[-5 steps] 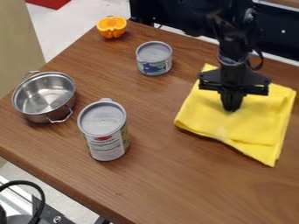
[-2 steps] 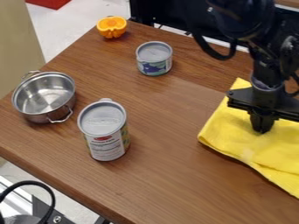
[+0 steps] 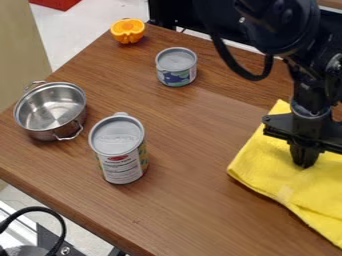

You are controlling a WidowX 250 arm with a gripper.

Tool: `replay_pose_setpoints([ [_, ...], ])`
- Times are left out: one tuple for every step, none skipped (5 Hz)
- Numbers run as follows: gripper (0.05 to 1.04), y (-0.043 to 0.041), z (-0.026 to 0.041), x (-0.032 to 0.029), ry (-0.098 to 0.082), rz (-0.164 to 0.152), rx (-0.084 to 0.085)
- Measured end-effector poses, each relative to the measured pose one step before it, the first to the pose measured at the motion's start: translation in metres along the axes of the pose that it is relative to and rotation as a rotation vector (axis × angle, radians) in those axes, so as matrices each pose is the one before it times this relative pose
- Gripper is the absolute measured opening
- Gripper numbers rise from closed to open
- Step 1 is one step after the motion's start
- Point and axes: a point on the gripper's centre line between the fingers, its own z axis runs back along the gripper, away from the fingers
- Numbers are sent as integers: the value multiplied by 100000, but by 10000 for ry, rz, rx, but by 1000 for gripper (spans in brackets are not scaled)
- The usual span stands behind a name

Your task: Move the yellow cloth to the lower right side of the table

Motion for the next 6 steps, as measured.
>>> replay_pose_setpoints([
  [53, -74, 255, -1094, 162, -230, -41],
  [53, -70, 166, -1070, 95, -240, -6],
  [53, 43, 215, -418, -16, -10, -115],
  [53, 251, 254, -125, 7, -178, 98],
  [53, 324, 83, -94, 89, -31, 11],
  [53, 99, 304, -31, 22, -262, 71],
])
